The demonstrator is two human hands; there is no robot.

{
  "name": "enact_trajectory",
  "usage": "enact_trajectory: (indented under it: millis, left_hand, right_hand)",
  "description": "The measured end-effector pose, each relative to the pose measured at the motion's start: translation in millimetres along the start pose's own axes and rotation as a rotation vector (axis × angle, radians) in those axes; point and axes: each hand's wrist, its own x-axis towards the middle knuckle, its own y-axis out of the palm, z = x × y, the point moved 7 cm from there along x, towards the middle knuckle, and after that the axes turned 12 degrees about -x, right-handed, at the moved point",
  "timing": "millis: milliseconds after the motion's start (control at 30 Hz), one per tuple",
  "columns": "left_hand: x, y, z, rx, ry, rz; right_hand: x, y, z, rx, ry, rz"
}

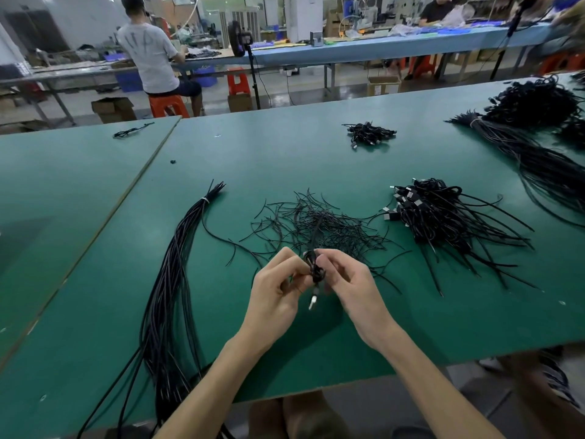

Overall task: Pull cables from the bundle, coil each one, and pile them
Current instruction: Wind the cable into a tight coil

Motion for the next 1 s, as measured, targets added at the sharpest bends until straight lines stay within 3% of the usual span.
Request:
enact_trajectory:
  millis: [233,567,733,1000]
  left_hand:
    - [-0.4,-0.3,15.4,-0.110,-0.149,0.020]
    - [0.3,-5.8,24.7,-0.080,-0.304,-0.079]
    - [-0.1,-17.4,22.3,-0.136,-0.281,-0.219]
    - [-0.8,-24.0,19.1,-0.144,-0.257,-0.269]
  right_hand:
    - [-0.1,-5.6,-0.3,0.081,0.031,-0.025]
    - [-7.0,-6.5,16.8,-0.099,-0.132,-0.050]
    - [-12.3,6.8,16.4,0.030,-0.127,0.149]
    - [-13.5,19.4,10.4,-0.164,-0.037,0.221]
